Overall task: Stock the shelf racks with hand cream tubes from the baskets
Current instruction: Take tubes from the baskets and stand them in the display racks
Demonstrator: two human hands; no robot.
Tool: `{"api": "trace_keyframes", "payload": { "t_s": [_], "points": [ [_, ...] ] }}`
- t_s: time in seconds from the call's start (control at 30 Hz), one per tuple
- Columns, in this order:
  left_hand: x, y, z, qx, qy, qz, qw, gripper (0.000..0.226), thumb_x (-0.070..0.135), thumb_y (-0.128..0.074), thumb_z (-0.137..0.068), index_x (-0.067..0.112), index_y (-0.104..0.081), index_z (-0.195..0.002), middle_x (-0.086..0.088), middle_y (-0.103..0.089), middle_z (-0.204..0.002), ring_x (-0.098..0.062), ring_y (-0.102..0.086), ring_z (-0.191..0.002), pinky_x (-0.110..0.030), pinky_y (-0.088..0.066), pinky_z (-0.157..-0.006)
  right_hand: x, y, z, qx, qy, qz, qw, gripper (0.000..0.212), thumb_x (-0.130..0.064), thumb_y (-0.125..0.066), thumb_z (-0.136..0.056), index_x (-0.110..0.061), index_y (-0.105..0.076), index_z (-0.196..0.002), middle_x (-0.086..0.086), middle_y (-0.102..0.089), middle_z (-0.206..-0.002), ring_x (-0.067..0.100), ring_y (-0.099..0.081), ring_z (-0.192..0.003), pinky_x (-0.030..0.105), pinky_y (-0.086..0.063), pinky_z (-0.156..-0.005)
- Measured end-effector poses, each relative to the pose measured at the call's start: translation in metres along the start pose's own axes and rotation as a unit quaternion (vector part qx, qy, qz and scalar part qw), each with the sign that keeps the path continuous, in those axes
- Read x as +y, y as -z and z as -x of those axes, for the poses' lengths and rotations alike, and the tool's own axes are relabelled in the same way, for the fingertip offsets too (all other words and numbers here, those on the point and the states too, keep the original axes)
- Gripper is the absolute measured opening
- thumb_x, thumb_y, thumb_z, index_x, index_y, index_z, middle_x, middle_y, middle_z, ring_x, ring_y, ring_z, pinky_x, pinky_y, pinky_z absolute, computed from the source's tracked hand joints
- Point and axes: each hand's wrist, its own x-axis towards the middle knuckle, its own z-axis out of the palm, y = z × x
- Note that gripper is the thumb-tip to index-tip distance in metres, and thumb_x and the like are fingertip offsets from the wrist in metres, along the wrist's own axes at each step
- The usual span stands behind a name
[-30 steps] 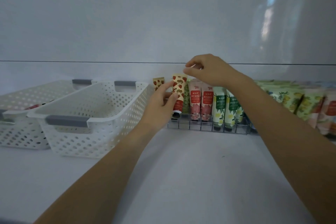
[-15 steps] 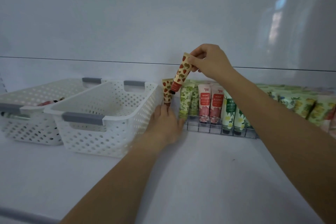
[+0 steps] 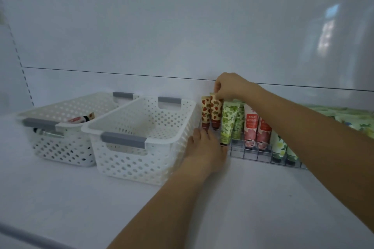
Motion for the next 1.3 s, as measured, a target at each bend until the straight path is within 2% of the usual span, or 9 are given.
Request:
{"api": "trace_keyframes", "payload": {
  "t_s": [0.13, 0.33, 0.43, 0.5, 0.67, 0.83, 0.97, 1.17, 1.3],
  "points": [
    [0.008, 0.008, 0.005, 0.015, 0.016, -0.063, 0.998, 0.066, 0.039, -0.030, -0.099, -0.002, -0.007, -0.145, -0.021, -0.005, -0.153, -0.034, -0.002, -0.142, -0.042, -0.010, -0.116, -0.003, -0.011, -0.004, -0.018, -0.006, 0.051, 0.999, 0.024, -0.004, -0.055, -0.086, -0.003, -0.062, -0.110, 0.012, -0.063, -0.111, 0.025, -0.060, -0.100, 0.036, -0.051, -0.088],
    [0.048, 0.063, 0.004, 0.033, -0.016, -0.177, 0.983, 0.057, 0.023, -0.044, -0.094, -0.003, -0.025, -0.140, -0.025, -0.019, -0.148, -0.040, -0.014, -0.138, -0.043, -0.022, -0.111, 0.008, 0.019, -0.005, -0.014, 0.060, 0.005, 0.998, 0.024, -0.010, -0.053, -0.091, -0.008, -0.065, -0.112, 0.004, -0.062, -0.118, 0.019, -0.055, -0.108, 0.022, -0.037, -0.083],
    [0.042, 0.112, -0.004, 0.109, -0.063, -0.127, 0.984, 0.037, 0.016, -0.041, -0.092, 0.007, -0.046, -0.128, -0.015, -0.042, -0.133, -0.030, -0.037, -0.124, -0.034, -0.035, -0.090, 0.011, 0.038, -0.006, 0.002, 0.083, -0.013, 0.996, 0.017, -0.007, -0.051, -0.090, -0.011, -0.067, -0.090, -0.001, -0.061, -0.095, 0.019, -0.054, -0.092, 0.021, -0.037, -0.075],
    [0.017, 0.146, -0.010, 0.130, -0.071, -0.127, 0.981, 0.035, 0.017, -0.039, -0.094, 0.009, -0.048, -0.127, -0.008, -0.053, -0.117, -0.027, -0.048, -0.111, -0.033, -0.038, -0.082, 0.004, 0.043, -0.004, 0.004, 0.105, -0.030, 0.994, 0.022, -0.006, -0.050, -0.090, -0.014, -0.060, -0.072, -0.005, -0.056, -0.078, 0.017, -0.053, -0.078, 0.021, -0.035, -0.064],
    [-0.094, 0.194, -0.018, 0.056, -0.046, -0.185, 0.980, 0.040, 0.029, -0.042, -0.097, 0.010, -0.045, -0.132, -0.008, -0.045, -0.139, -0.027, -0.043, -0.126, -0.037, -0.034, -0.106, -0.045, 0.033, 0.002, -0.032, 0.187, -0.078, 0.979, 0.008, -0.026, -0.053, -0.092, -0.028, -0.061, -0.091, -0.015, -0.061, -0.084, 0.001, -0.055, -0.078, 0.016, -0.039, -0.066],
    [-0.213, 0.191, -0.009, 0.009, -0.034, -0.176, 0.984, 0.030, 0.023, -0.050, -0.093, 0.017, -0.053, -0.123, -0.001, -0.056, -0.125, -0.014, -0.050, -0.097, -0.023, -0.034, -0.086, -0.115, 0.014, -0.001, -0.108, 0.263, -0.076, 0.956, 0.012, -0.032, -0.053, -0.091, -0.028, -0.064, -0.095, -0.019, -0.063, -0.093, -0.002, -0.058, -0.087, 0.013, -0.042, -0.073],
    [-0.283, 0.185, -0.017, -0.063, -0.024, -0.173, 0.983, 0.023, 0.020, -0.056, -0.090, 0.021, -0.058, -0.113, 0.007, -0.060, -0.113, -0.001, -0.049, -0.079, -0.019, -0.035, -0.078, -0.165, -0.003, -0.025, -0.124, 0.277, -0.047, 0.952, 0.020, -0.033, -0.054, -0.090, -0.022, -0.067, -0.101, -0.010, -0.066, -0.100, 0.007, -0.061, -0.091, 0.023, -0.047, -0.085],
    [-0.322, 0.180, -0.050, -0.104, -0.109, -0.138, 0.979, 0.017, 0.014, -0.062, -0.085, 0.020, -0.063, -0.101, 0.010, -0.061, -0.104, -0.003, -0.056, -0.083, -0.020, -0.043, -0.081, -0.210, -0.027, -0.054, -0.188, 0.248, -0.021, 0.950, 0.013, -0.036, -0.061, -0.086, -0.030, -0.068, -0.096, -0.020, -0.066, -0.096, 0.000, -0.060, -0.093, 0.017, -0.045, -0.084],
    [-0.318, 0.168, -0.079, -0.124, -0.179, -0.138, 0.966, 0.023, 0.013, -0.063, -0.084, 0.019, -0.064, -0.106, 0.012, -0.063, -0.101, 0.001, -0.056, -0.076, -0.012, -0.043, -0.070, -0.221, -0.040, -0.065, -0.254, 0.213, -0.006, 0.943, 0.012, -0.038, -0.066, -0.081, -0.037, -0.066, -0.093, -0.027, -0.064, -0.090, -0.009, -0.058, -0.090, 0.010, -0.042, -0.078]
  ]
}}
